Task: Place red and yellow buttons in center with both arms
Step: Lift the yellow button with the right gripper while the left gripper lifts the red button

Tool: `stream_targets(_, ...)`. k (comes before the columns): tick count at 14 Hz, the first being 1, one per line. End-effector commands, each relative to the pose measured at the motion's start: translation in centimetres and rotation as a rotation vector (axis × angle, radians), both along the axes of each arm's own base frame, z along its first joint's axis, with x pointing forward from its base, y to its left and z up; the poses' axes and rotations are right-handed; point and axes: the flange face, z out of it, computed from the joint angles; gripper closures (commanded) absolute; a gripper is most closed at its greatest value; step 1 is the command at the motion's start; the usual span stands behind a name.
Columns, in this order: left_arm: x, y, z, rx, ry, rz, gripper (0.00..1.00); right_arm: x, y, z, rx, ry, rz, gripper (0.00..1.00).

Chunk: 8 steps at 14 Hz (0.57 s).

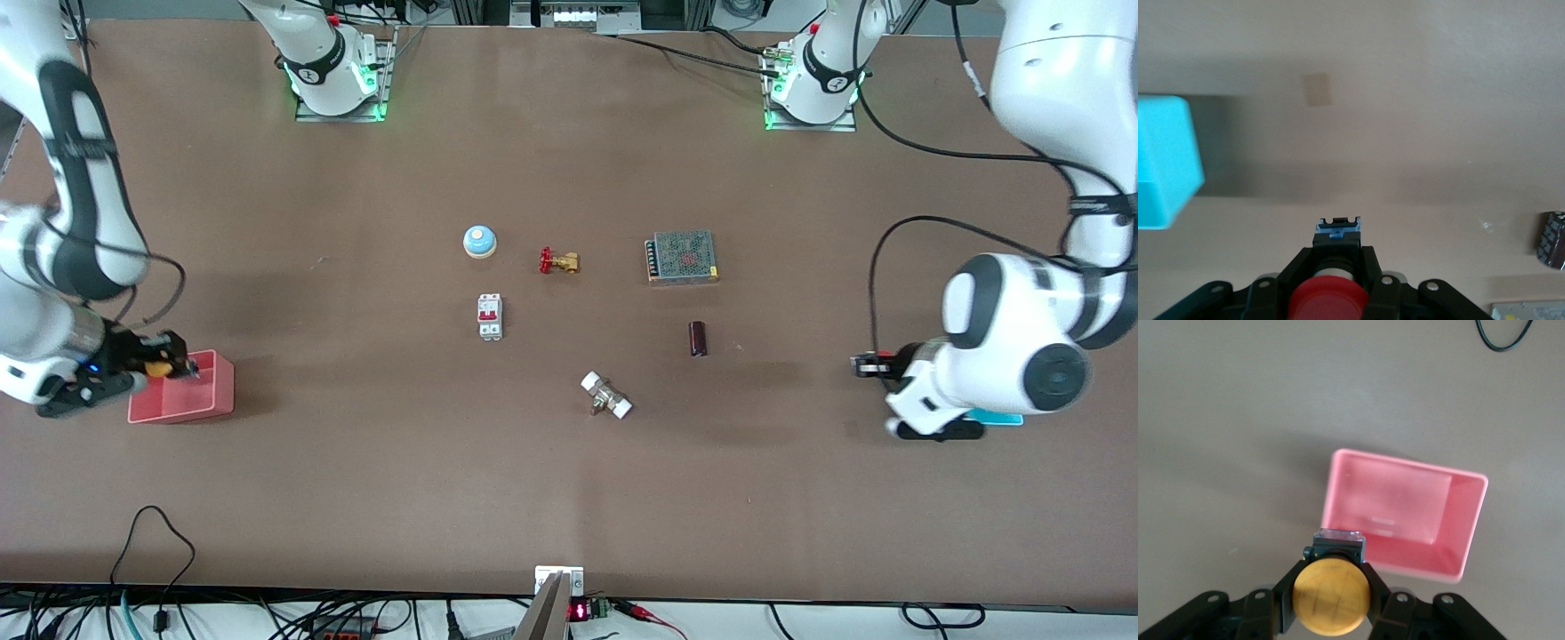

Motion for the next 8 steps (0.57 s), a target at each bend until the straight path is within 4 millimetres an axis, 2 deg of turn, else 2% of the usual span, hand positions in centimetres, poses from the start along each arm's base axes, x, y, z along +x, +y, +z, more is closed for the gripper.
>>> stream_targets(1, -1.9, -1.7, -3.4, 0.006, -0.021, 0.025, 0.65, -2.7, 5.9, 5.0, 0.003, 0.056, -0.074, 0.63)
stream_targets(3, -2.6, -1.5, -4.7, 0.012, -0.017, 0.022, 0.65, -3.7, 11.8, 5.1, -0.004, 0.057, -0.145, 0.63)
stream_targets(5, -3.5, -1.6, -6.0, 0.015, 0.01, 0.017, 0.65, -4.8, 18.5, 4.1, -0.014, 0.034, -0.204, 0.63)
stream_targets(7, -4.1, -1.7, -7.2, 0.013, -0.001, 0.017, 0.65, -6.3, 24.1, 1.6, -0.005, -0.007, -0.259, 0.63)
stream_targets(8, -4.4, -1.7, -7.7, 0.01, -0.005, 0.018, 0.65, -7.1, 25.9, 0.1, 0.002, -0.035, -0.268, 0.63)
